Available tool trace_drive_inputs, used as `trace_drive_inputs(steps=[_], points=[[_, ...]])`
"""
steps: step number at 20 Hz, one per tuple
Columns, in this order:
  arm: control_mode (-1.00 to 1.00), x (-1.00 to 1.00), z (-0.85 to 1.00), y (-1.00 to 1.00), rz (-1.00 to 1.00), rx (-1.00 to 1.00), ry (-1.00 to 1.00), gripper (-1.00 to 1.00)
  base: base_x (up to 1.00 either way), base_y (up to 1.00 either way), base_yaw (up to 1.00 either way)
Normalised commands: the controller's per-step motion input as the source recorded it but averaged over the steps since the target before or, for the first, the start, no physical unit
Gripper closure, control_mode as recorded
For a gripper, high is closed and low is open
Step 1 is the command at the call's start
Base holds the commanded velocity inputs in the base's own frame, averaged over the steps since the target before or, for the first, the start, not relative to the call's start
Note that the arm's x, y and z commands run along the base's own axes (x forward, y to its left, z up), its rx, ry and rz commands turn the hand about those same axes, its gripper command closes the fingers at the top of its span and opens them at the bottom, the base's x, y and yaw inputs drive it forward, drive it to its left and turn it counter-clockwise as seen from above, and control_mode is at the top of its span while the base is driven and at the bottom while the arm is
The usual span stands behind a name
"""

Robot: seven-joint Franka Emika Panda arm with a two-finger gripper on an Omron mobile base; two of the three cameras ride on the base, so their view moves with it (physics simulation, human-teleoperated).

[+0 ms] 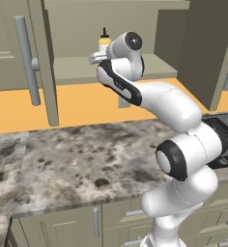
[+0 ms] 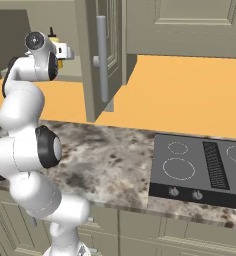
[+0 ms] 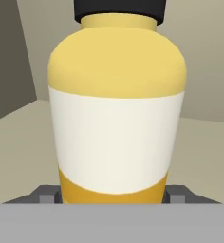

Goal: Take 2 condiments from the cabinet and move them on the counter near the stove.Make sure the condiments are lined up with each other, next to each other.

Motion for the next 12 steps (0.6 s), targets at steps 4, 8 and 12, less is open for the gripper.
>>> trace_drive_inputs(steps=[4, 8, 12], points=[[-1.0, -0.73, 0.0, 0.0, 0.0, 0.0, -0.05, 1.0, 0.0, 0.0, 0.0], [-1.0, -1.0, 0.07, -0.14, 0.0, 0.0, -0.11, 1.0, 0.0, 0.0, 0.0], [-1.0, -1.0, 0.23, -0.4, 0.0, 0.0, 0.0, 1.0, 0.0, 0.0, 0.0]])
